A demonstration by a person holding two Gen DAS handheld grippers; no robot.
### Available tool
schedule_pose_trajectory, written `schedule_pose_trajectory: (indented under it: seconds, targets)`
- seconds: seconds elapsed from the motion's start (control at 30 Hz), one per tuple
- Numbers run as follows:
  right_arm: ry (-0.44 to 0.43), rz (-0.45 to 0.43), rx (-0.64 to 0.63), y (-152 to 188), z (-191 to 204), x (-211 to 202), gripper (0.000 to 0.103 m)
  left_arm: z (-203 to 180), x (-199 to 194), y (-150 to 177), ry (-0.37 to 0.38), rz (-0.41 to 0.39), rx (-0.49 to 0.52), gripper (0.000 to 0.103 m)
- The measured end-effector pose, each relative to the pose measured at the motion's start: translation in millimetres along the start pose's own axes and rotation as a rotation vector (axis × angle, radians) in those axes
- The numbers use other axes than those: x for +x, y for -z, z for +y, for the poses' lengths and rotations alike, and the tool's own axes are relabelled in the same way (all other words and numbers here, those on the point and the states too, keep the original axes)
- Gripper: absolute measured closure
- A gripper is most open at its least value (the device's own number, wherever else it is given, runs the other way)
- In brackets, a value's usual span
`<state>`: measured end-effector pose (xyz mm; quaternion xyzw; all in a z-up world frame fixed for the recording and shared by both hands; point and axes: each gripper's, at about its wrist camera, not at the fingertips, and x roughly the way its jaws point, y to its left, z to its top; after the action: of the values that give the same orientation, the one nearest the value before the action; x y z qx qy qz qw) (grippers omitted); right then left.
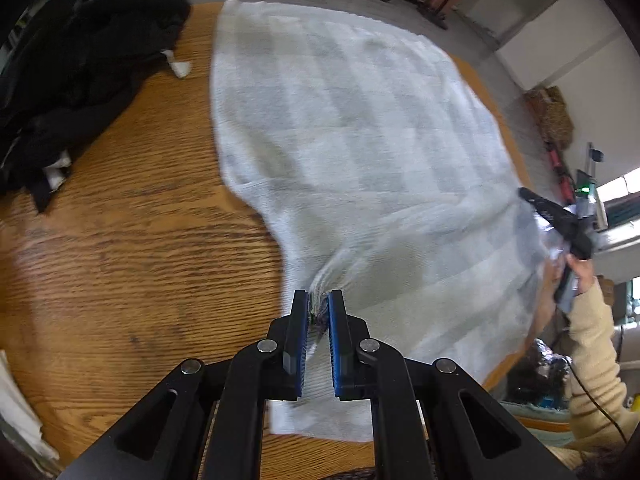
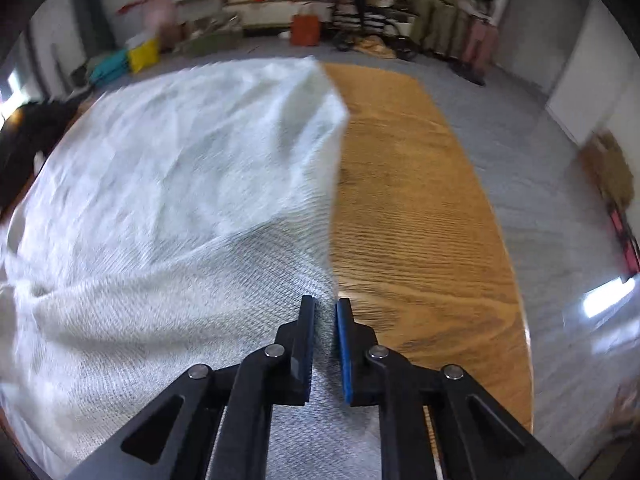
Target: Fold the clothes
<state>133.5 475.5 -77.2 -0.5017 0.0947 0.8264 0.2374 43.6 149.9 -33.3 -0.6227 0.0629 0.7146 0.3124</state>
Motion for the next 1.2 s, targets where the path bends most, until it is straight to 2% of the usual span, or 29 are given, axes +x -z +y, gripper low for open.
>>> schedule_pose_trajectory:
  seconds: [0.07,0.1,0.17,0.2,0.23,0.3,0.37,0.4,0.47,0.5,0.53,0.57,0.63,0.7,0.8,0.83,0.9,0.97,1.03,1.1,1.13,1.2]
  targets:
    - [0.048,-0.008,0.035,0.6,-9.2,1.0,0.094,8.1,3.3,2.8,-0.033,0.004,-0.011,0.093]
    - [0.072,-0.011,0.053,0.9,-13.8,1.6,0.103,12.5,6.5,3.8,-0.059,0.009,-0.017,0.093]
    - [0.155,-0.004,0.059,4.2,-23.1,7.3,0.096,19.4,14.5,4.3,-0.088,0.028,-0.04,0.093]
    - [0.109,0.005,0.08,4.6,-28.2,5.1,0.095,22.3,17.4,3.8,-0.091,0.036,-0.052,0.093]
    - [0.064,0.014,0.1,5.1,-33.2,2.7,0.08,25.0,20.1,3.1,-0.093,0.044,-0.064,0.093]
    - [-0.027,-0.05,0.135,7.4,-38.4,-18.9,0.064,26.3,14.8,-1.9,-0.098,0.029,-0.092,0.093]
    - [-0.13,-0.1,0.144,7.2,-37.0,-38.4,0.064,11.9,-3.8,-10.4,-0.164,-0.032,-0.075,0.093]
    - [-0.19,-0.106,0.127,6.1,-29.6,-46.7,0.064,-1.0,-12.3,-14.3,-0.165,-0.066,-0.044,0.092]
    - [-0.268,-0.107,0.091,5.2,-9.1,-54.7,0.064,-30.6,-25.3,-22.1,-0.131,-0.127,0.03,0.078]
    - [-0.307,-0.105,0.072,5.3,4.1,-57.7,0.064,-51.1,-24.4,-25.7,-0.098,-0.139,0.085,0.046]
    - [-0.337,-0.093,0.068,8.5,16.5,-54.8,0.064,-68.5,-18.6,-27.7,-0.085,-0.138,0.131,0.027]
    - [-0.367,-0.08,0.063,11.7,28.9,-51.9,0.065,-89.6,-6.0,-27.9,-0.088,-0.131,0.193,0.015]
    - [-0.399,-0.056,0.048,18.3,52.6,-42.0,0.067,-117.5,27.3,-27.7,-0.126,-0.088,0.274,0.015]
    - [-0.334,-0.023,0.015,23.2,73.2,-23.4,0.067,-141.4,64.9,-29.1,-0.181,-0.044,0.323,0.015]
    - [-0.252,-0.02,0.012,35.5,74.6,-14.7,0.069,-149.2,99.6,-26.3,-0.227,-0.041,0.386,0.015]
    - [-0.24,-0.028,0.029,34.8,68.6,-15.7,0.069,-147.5,111.3,-22.9,-0.313,-0.054,0.433,0.008]
    - [-0.199,-0.04,0.083,32.6,51.6,-17.1,0.067,-132.7,107.0,-19.7,-0.288,-0.127,0.444,0.007]
    - [-0.098,-0.017,0.161,31.7,18.3,-14.5,0.066,-101.1,97.4,-18.4,-0.247,-0.125,0.337,0.007]
    - [-0.166,-0.004,0.221,35.6,-7.2,-16.9,0.069,-65.6,81.8,-15.7,-0.174,-0.133,0.204,0.01]
    - [-0.211,-0.007,0.238,36.6,-14.0,-27.8,0.064,-39.2,59.4,-21.9,0.032,-0.166,0.057,0.01]
    - [-0.218,-0.024,0.215,35.8,-10.7,-34.6,0.063,-32.6,51.3,-29.1,0.108,-0.183,0.005,0.01]
    - [-0.281,-0.066,0.122,22.6,16.6,-45.5,0.058,-33.6,45.0,-50.8,0.158,-0.223,-0.019,0.01]
